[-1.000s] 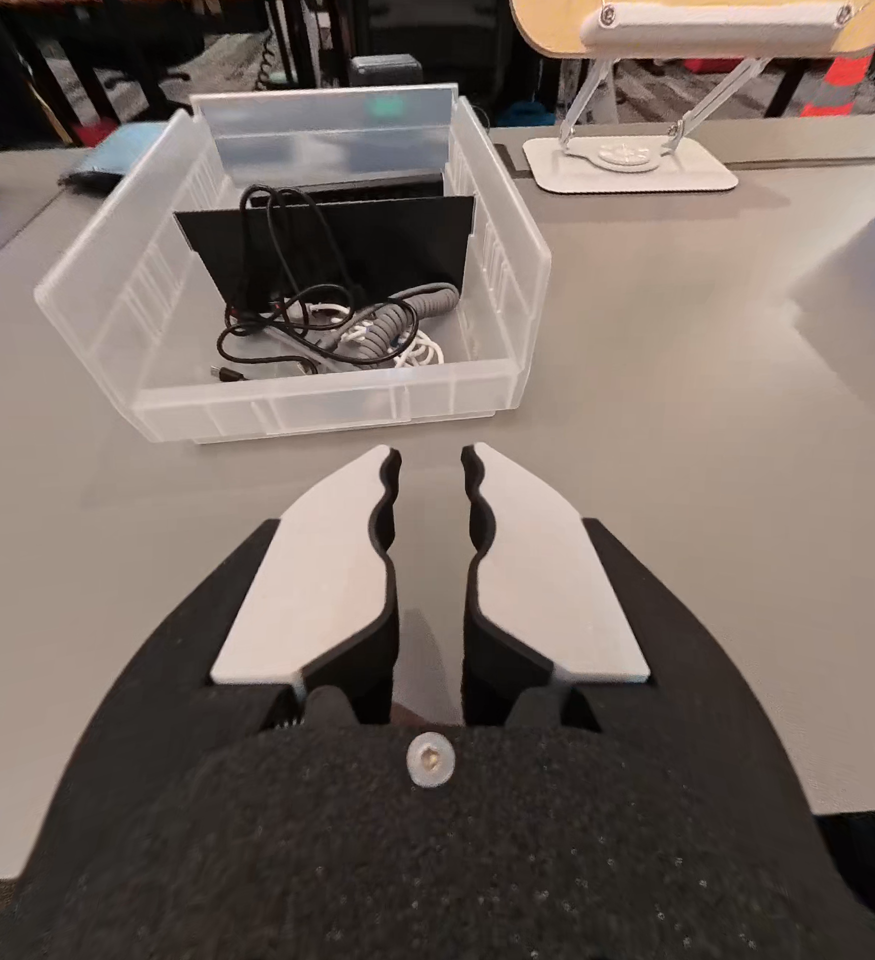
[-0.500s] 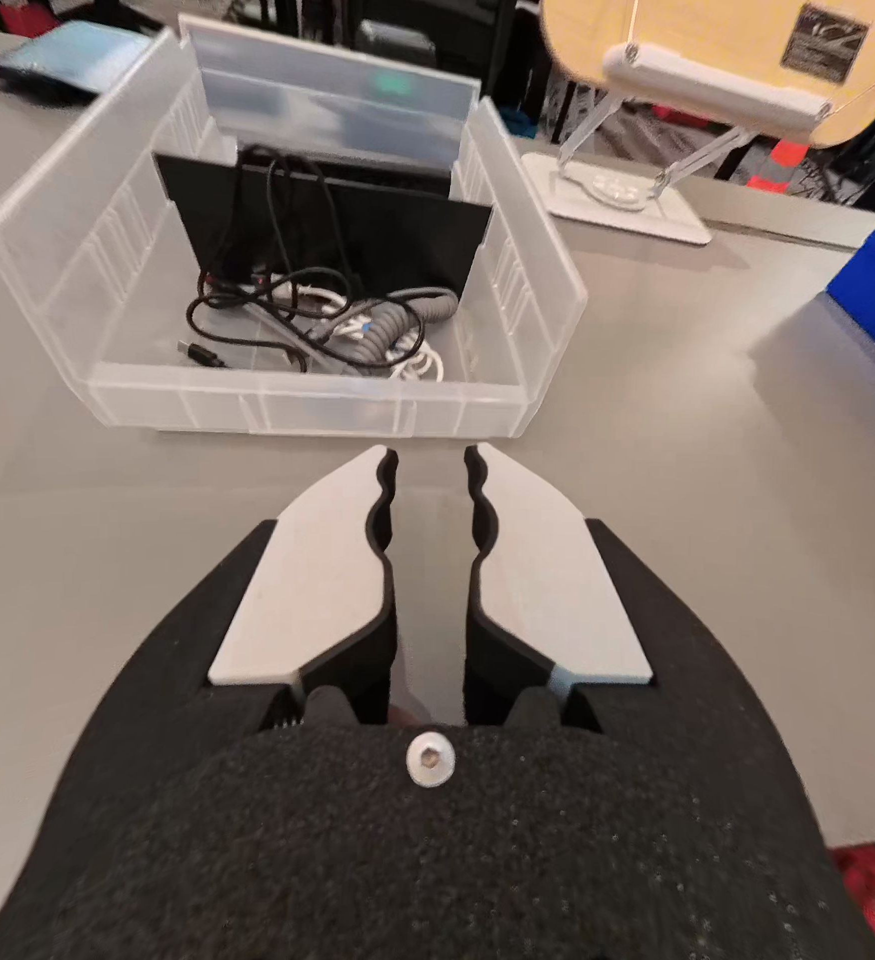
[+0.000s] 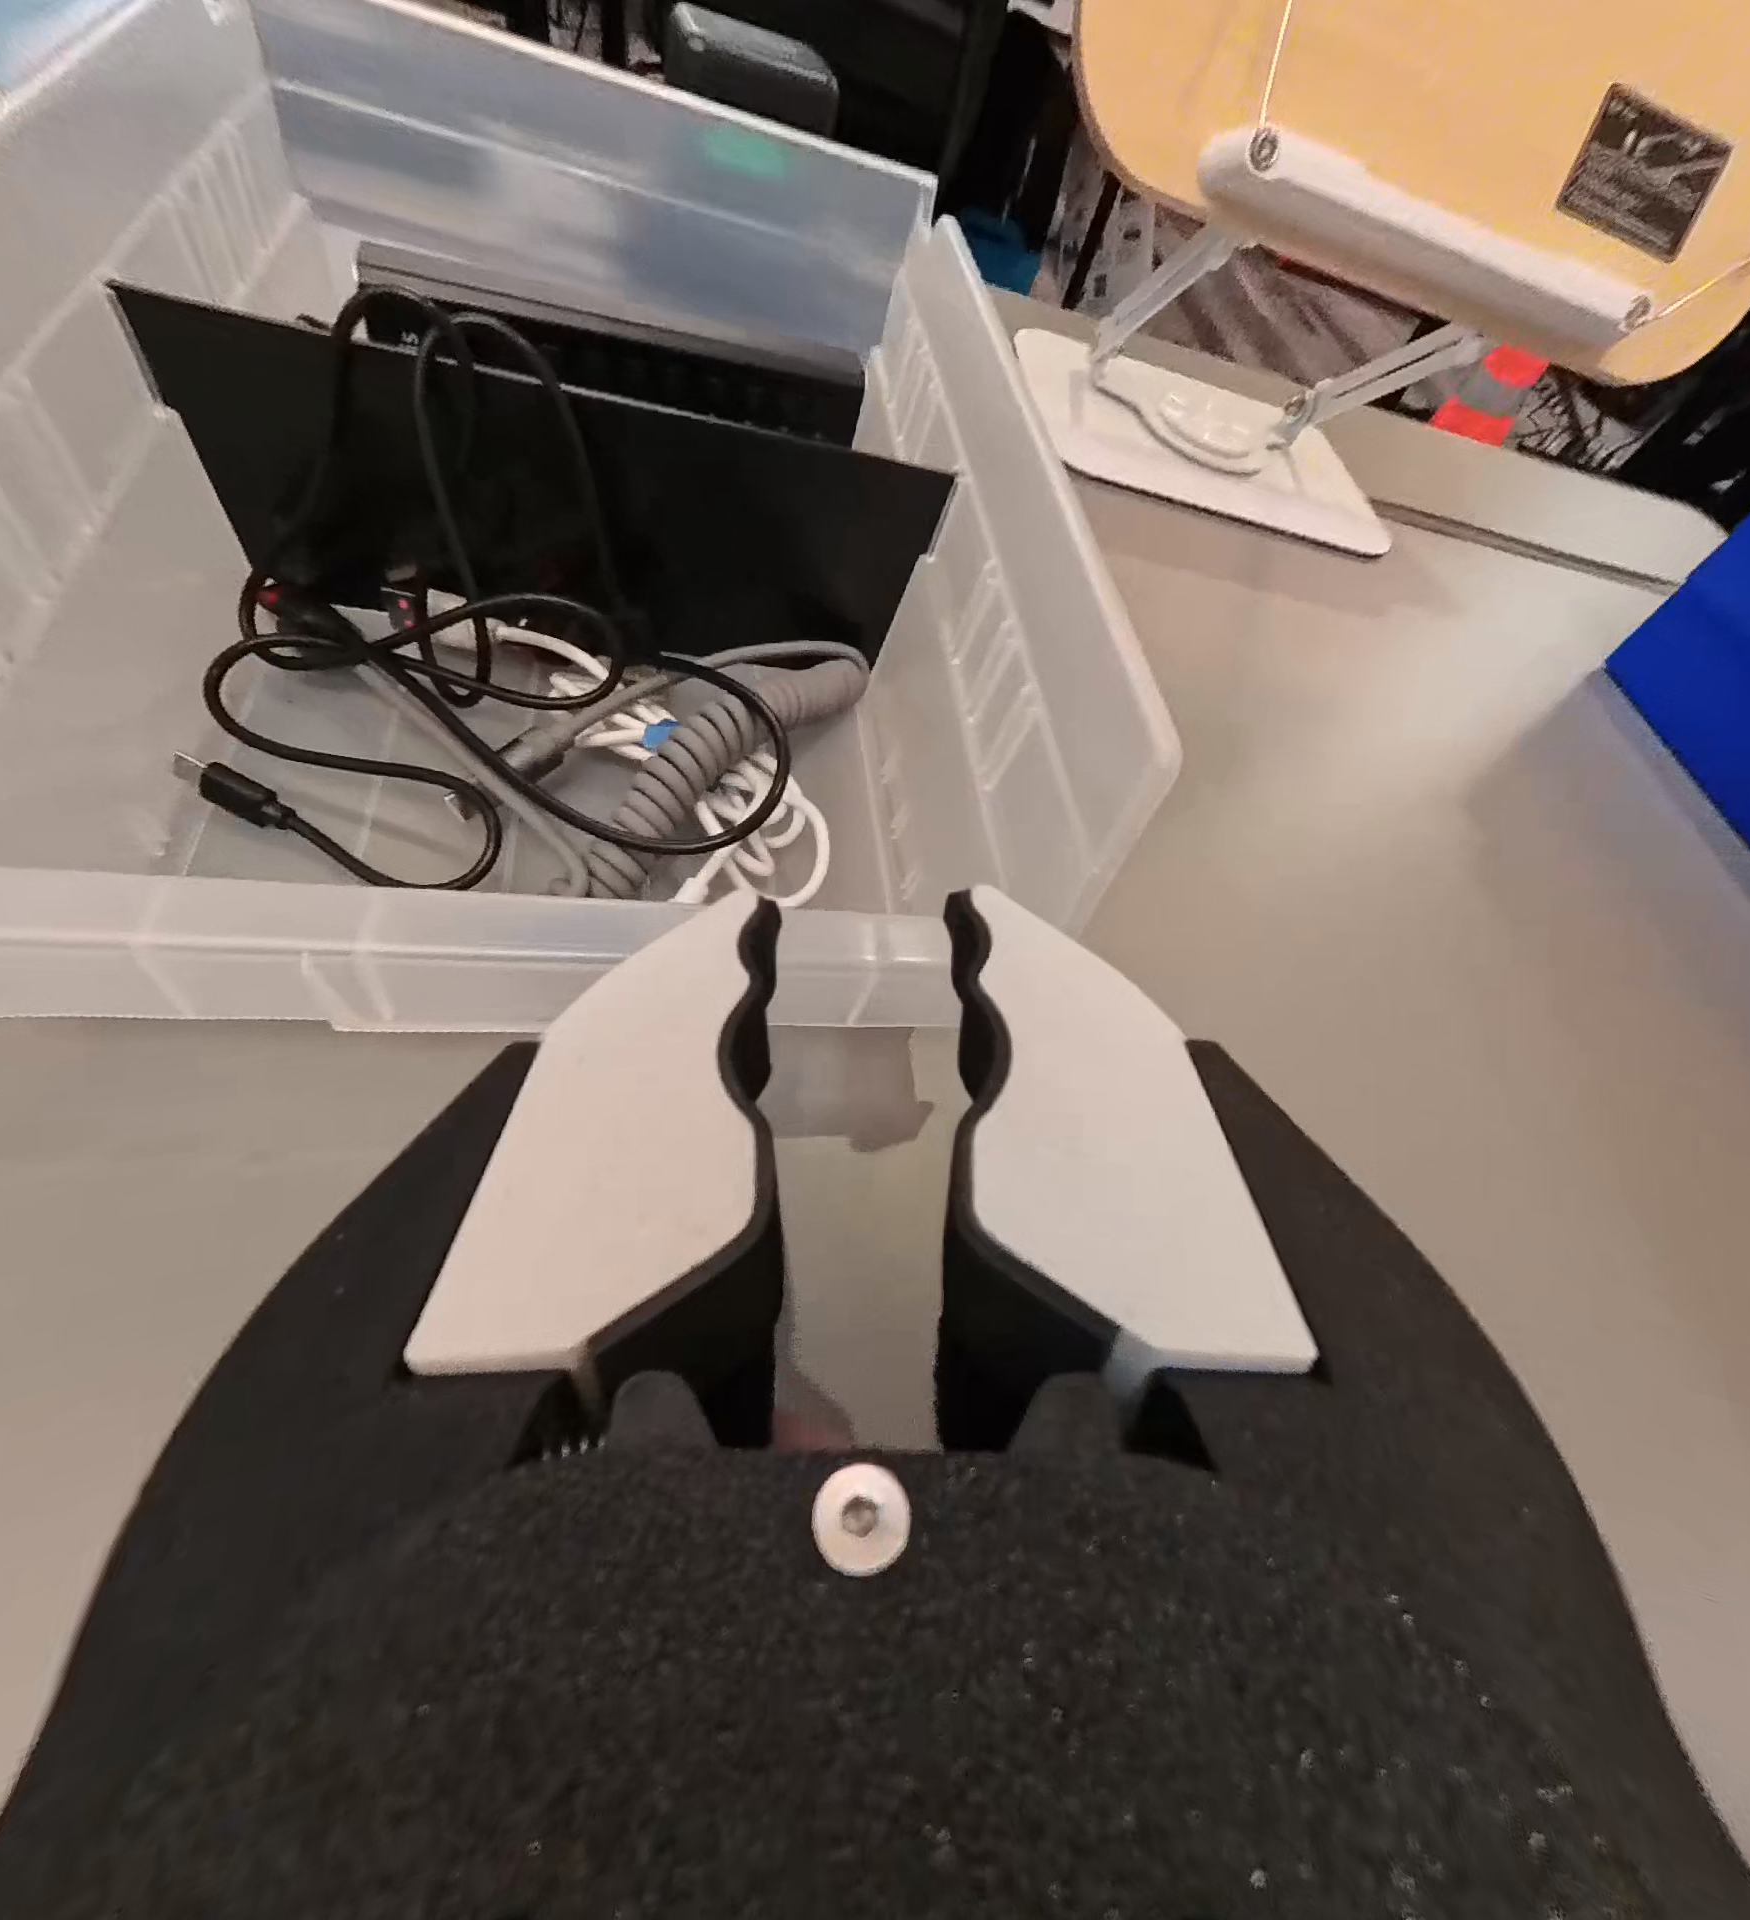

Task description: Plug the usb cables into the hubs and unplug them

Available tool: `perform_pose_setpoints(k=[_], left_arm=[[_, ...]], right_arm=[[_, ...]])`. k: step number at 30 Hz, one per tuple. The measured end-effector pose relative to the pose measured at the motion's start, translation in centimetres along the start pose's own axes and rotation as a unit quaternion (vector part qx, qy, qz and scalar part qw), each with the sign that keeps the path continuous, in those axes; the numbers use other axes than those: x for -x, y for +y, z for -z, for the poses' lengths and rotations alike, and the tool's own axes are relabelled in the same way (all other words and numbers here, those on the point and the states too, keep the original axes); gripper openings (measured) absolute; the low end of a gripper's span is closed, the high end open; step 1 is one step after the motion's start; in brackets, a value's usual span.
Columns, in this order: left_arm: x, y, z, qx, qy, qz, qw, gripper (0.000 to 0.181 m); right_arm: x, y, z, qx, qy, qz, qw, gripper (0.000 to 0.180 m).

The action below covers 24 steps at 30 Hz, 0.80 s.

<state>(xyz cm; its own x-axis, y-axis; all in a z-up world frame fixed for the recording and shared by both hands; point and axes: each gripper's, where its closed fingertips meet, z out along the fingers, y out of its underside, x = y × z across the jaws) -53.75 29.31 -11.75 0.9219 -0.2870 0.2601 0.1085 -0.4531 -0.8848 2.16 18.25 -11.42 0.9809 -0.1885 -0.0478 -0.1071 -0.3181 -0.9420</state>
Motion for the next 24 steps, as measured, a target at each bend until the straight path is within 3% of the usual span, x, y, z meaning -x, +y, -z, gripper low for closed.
perform_pose_setpoints(k=[10, 16, 19, 21, 24], left_arm=[[-0.9, -0.1, -0.1, -0.022, 0.0, -0.052, 0.998, 0.033], [-3.1, -1.3, 0.1, -0.054, 0.064, -0.063, 0.995, 0.036], [-5.8, -1.5, 0.2, -0.024, 0.139, -0.09, 0.986, 0.037], [-7.5, -3.3, 0.5, 0.014, 0.195, -0.09, 0.977, 0.047], [-6.2, -8.8, -1.1, 0.08, 0.201, -0.079, 0.973, 0.031]], right_arm=[[3.3, -0.3, 0.6, -0.007, -0.039, 0.004, 0.999, 0.029], [2.8, 0.4, 0.9, 0.003, -0.032, -0.002, 0.999, 0.03], [2.4, -0.2, 1.4, -0.009, -0.034, -0.023, 0.999, 0.03], [2.4, 0.2, 1.0, 0.0, -0.04, -0.032, 0.999, 0.03], [3.1, 0.2, 0.3, 0.006, -0.057, -0.038, 0.998, 0.03]])
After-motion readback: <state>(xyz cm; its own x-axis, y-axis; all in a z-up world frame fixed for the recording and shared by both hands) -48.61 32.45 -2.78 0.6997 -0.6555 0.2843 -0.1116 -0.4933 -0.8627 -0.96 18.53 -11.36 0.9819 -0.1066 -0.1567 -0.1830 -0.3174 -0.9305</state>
